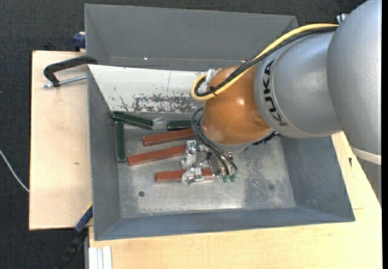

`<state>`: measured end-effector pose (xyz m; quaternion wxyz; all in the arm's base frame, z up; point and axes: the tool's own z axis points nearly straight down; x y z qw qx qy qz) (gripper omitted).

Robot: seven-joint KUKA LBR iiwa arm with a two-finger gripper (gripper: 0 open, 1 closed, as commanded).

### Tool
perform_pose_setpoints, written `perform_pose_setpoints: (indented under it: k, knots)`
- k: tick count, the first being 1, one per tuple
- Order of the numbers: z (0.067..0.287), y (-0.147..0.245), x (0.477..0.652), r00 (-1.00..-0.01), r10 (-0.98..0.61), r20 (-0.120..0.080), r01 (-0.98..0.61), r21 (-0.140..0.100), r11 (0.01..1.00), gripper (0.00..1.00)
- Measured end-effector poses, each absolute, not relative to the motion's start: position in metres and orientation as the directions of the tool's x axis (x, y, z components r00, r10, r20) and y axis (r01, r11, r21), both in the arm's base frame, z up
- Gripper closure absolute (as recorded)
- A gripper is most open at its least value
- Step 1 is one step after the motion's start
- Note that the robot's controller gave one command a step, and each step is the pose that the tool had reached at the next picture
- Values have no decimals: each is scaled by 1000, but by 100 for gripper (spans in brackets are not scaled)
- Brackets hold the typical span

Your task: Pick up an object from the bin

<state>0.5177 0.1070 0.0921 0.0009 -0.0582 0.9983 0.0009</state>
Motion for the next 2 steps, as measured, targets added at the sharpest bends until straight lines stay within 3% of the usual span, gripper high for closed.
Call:
perform_pose_setpoints:
  k: [2]
  knots:
    - [122,107,517,-993,-116,1,-116,1,993,100]
